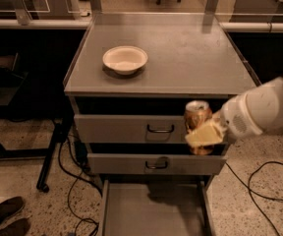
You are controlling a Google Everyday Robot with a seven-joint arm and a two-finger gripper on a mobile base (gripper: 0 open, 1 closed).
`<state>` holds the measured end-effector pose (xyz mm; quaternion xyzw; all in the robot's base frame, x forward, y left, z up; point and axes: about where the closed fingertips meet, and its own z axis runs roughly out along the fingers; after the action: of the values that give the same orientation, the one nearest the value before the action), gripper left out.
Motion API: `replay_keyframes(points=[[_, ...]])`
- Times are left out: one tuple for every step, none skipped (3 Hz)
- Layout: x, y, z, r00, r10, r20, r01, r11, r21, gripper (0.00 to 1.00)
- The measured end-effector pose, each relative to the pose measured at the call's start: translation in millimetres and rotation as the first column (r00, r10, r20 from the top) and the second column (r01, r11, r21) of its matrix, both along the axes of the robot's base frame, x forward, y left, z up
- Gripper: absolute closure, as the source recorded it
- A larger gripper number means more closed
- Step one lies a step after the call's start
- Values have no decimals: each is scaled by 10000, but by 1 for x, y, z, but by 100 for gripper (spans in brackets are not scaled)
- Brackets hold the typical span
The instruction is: Place orange can into bottom drawer
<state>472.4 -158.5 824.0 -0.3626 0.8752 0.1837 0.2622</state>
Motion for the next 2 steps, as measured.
replay_keyframes(points=[[-17,18,-81,9896,-23,-1437,108,9982,582,100],[-17,18,-81,9896,-23,-1437,108,9982,582,100]])
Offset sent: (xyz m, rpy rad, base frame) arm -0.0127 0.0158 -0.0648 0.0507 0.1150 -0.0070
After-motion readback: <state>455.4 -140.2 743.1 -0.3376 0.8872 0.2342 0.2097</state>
